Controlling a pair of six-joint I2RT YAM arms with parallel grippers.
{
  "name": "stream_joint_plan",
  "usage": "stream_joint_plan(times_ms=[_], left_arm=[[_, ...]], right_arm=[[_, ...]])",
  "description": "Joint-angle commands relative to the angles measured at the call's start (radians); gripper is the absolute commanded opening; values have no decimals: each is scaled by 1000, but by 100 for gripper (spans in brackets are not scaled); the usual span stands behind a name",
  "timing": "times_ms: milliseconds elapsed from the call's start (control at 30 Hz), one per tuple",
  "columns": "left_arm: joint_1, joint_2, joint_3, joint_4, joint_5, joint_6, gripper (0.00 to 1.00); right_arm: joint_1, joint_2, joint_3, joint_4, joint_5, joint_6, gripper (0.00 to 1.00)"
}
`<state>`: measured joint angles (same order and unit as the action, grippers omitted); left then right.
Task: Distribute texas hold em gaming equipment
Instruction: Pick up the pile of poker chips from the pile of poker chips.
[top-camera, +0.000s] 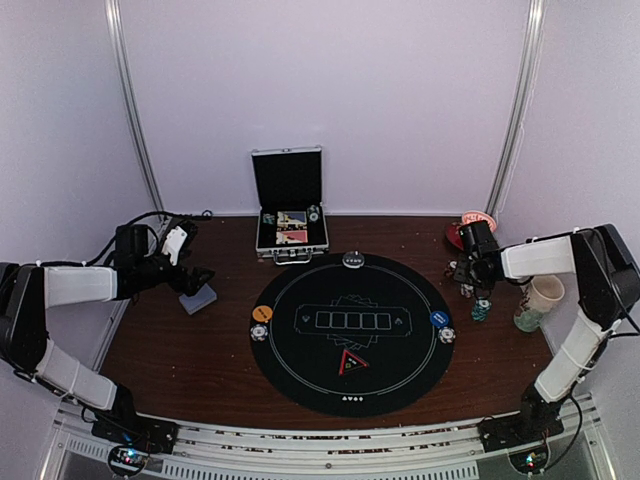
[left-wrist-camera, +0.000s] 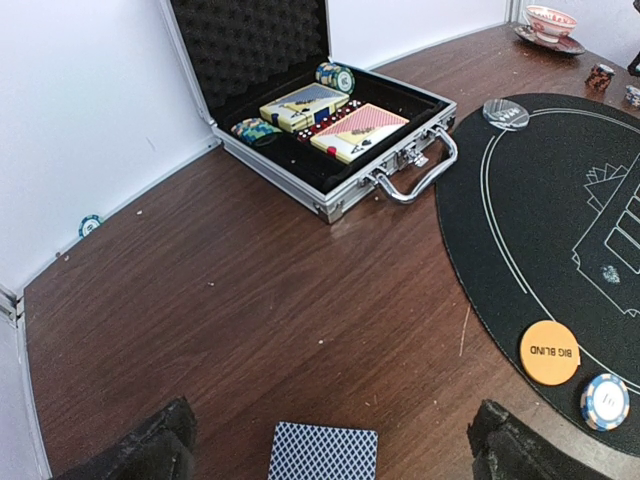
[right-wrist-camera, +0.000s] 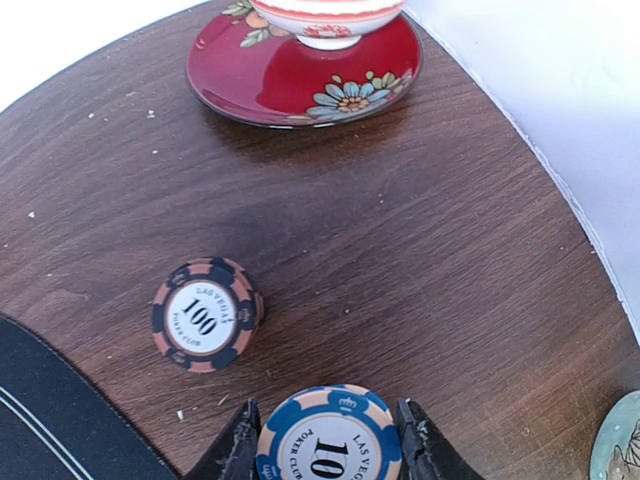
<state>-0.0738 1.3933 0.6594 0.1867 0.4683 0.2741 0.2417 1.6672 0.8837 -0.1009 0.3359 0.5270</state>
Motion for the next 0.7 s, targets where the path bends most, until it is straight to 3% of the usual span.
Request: stream_joint_plan(times_ms=[0,300,667], left_arm=[[3,9,-5,48,10,-7,98],[3,9,-4,48,1,-7,98],[3,11,-6,51,-2,-8,98]], right_arm=[[30,-48,-8,-5,31,-1,37],[192,-66,94,-55,39,-15,37],[284,200,419,-86,-9,-97,37]])
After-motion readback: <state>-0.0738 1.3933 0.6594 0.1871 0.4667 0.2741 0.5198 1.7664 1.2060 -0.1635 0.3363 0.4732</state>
